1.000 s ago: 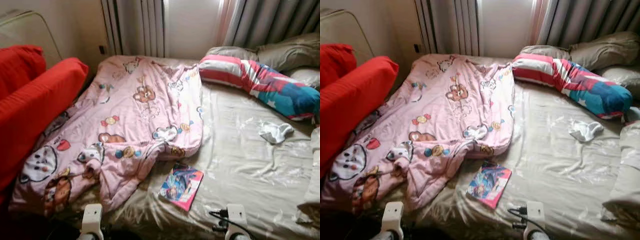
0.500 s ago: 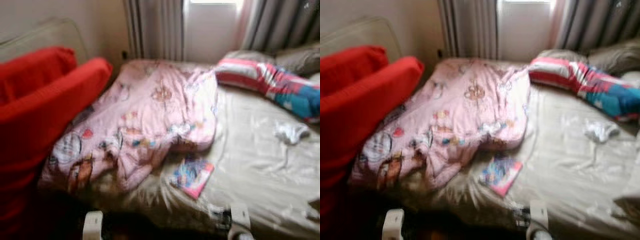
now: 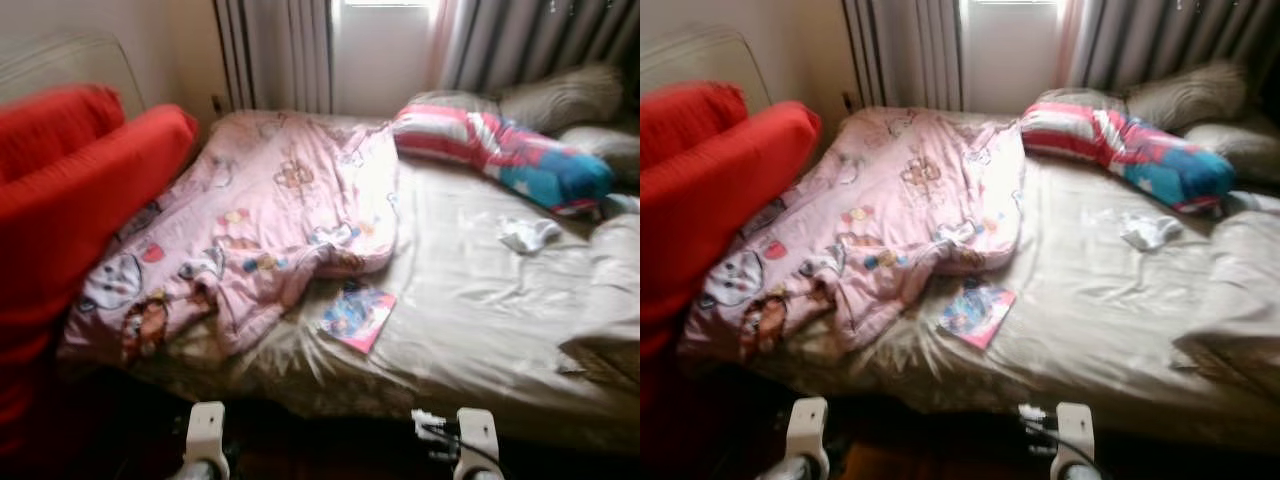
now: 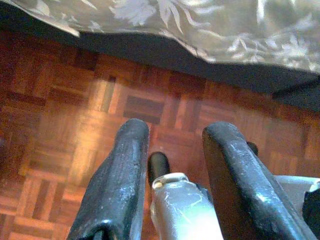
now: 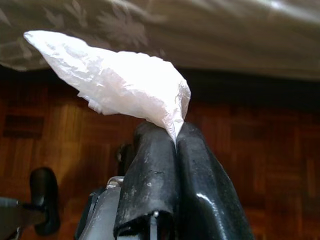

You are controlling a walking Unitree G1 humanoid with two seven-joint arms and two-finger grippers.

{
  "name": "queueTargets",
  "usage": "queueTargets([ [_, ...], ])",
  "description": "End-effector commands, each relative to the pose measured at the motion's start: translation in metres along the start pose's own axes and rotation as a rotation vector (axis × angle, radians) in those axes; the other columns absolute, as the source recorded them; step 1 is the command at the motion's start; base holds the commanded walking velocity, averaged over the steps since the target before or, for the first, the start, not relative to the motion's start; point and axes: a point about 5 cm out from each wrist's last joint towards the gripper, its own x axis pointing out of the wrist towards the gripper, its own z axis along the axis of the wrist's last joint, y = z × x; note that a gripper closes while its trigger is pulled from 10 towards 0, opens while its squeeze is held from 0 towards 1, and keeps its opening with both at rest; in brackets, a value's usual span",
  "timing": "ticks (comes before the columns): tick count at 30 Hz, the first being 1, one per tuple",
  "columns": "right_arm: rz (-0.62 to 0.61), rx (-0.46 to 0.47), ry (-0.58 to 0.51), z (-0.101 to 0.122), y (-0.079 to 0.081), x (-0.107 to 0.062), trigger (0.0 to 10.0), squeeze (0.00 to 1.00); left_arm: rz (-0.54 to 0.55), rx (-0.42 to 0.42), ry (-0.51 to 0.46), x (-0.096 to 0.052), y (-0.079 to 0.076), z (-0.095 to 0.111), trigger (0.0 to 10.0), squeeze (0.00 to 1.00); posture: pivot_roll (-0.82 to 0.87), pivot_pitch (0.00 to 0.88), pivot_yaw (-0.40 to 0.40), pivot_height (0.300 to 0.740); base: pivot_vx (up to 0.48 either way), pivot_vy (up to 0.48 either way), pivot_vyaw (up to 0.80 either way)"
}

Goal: Clean up the room

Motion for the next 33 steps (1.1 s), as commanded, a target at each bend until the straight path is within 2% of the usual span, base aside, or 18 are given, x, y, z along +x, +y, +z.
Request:
queueTargets([
  [1,-0.006,0.008,-0.010,0.004,-0.001,0.001,10.0,0.00,0.009,0.013,-0.002,0.000,0.005,0.004,10.0,0.00,0.03,0.000,-0.013,0.740,-0.259,0.000,0.00],
  [14,-0.007,-0.046,0.009,0.003,-0.001,0.001,10.0,0.00,0.021,-0.015,0.007,-0.004,0.015,-0.007,10.0,0.00,0.02,0.000,-0.011,0.740,0.000,0.000,0.00],
  [23,0.002,-0.044,0.008,0.003,-0.001,0.001,10.0,0.00,0.017,-0.011,0.016,-0.006,0.016,-0.012,10.0,0.00,0.02,0.000,-0.010,0.740,0.000,0.000,0.00],
  [33,0.015,-0.065,0.015,0.002,0.000,0.001,10.0,0.00,0.007,-0.006,0.016,-0.006,0.017,-0.013,10.0,0.00,0.02,0.000,-0.008,0.740,0.000,0.000,0.74],
])
